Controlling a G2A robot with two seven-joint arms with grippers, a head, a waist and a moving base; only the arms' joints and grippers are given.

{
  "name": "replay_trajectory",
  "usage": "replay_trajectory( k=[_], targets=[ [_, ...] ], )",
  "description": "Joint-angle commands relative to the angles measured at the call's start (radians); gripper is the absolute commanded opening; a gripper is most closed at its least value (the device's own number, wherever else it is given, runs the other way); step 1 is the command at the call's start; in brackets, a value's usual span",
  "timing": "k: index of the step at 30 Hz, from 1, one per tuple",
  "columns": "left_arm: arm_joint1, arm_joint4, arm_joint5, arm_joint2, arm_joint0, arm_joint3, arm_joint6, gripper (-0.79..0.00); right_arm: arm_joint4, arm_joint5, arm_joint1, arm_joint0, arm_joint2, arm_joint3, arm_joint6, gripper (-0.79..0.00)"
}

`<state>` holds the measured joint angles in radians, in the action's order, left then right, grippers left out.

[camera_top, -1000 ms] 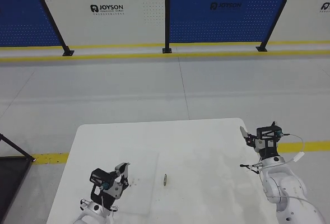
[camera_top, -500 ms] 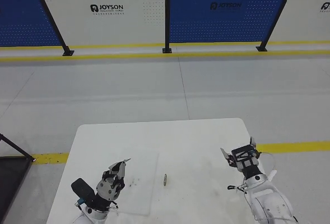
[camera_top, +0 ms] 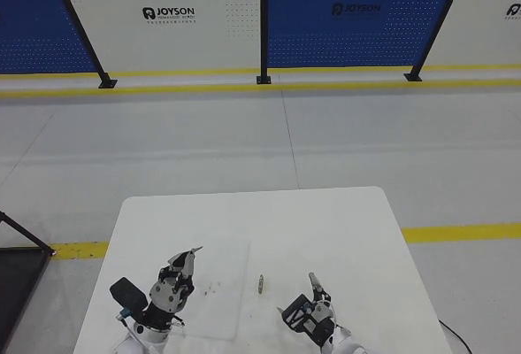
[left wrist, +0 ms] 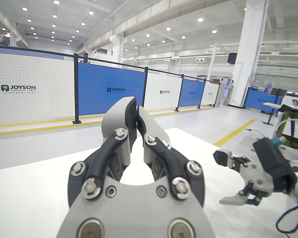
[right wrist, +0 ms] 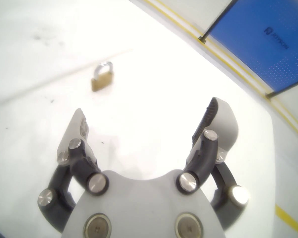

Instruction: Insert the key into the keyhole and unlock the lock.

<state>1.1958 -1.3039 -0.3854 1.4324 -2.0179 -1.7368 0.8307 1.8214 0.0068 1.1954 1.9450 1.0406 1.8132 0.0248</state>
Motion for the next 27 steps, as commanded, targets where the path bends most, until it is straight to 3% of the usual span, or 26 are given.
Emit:
replay_trajectory(
  k=[1,10,23,27],
  targets=[
    [0.0,0.011,-0.004,0.002,0.002,0.01,0.004,-0.785,-0.007,0.011,0.007,-0.026,-0.032,-0.015,-0.004,0.0],
    [-0.001,0.037,-0.019,0.011,0.014,0.039,0.006,-0.785,-0.061,0.025,0.047,-0.143,-0.174,-0.107,0.022,0.0],
    [-0.001,0.037,-0.019,0.011,0.014,0.039,0.006,-0.785,-0.079,0.015,0.05,-0.158,-0.18,-0.117,0.042,0.0],
    [-0.001,0.037,-0.019,0.011,0.014,0.039,0.006,-0.785,-0.209,0.057,0.075,-0.22,-0.199,-0.152,0.113,0.0]
  ],
)
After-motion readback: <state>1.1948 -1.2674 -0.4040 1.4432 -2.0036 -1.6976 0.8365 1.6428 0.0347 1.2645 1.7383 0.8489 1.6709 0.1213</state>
